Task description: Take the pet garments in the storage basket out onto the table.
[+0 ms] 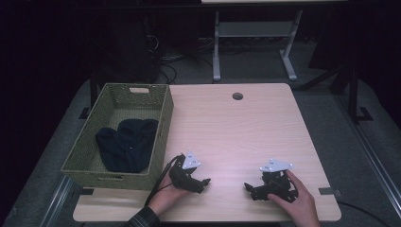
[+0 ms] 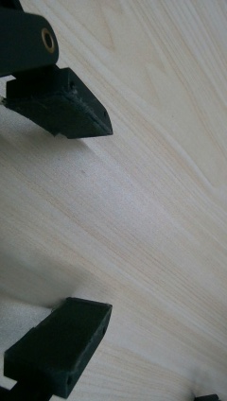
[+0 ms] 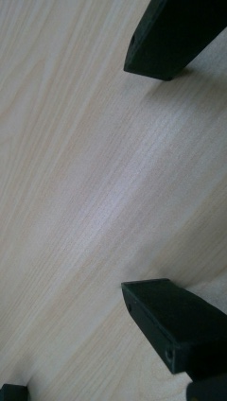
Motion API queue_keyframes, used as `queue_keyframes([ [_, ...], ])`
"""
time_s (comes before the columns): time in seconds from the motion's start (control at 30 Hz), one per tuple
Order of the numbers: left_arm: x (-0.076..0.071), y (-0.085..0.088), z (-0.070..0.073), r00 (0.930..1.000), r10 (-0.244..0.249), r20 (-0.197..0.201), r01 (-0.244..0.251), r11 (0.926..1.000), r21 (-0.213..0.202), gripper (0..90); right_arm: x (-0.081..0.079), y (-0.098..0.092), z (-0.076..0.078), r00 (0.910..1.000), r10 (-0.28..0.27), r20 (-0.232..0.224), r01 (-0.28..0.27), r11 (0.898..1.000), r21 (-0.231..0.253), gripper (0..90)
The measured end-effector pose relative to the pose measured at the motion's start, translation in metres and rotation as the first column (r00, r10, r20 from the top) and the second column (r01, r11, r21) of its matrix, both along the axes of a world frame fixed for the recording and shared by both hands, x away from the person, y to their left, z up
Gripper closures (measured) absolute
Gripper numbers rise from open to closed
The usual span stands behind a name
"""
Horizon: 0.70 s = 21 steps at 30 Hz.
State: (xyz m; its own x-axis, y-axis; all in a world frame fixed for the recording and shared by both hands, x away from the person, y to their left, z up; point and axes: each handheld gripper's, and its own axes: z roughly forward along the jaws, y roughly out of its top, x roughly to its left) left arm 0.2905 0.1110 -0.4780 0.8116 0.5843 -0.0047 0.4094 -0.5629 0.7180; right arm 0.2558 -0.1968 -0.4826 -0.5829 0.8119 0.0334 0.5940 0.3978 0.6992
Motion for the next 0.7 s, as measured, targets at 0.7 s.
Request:
queue_keyframes([
  [0.7, 0.0048, -0.0025, 0.0093, 0.9991, -0.014, -0.041, 0.015, 0.9997, 0.021, 13.3, -0.0001, 0.0001, 0.0001, 1.0000, -0.001, -0.003, 0.001, 1.000, 0.001, 0.0],
])
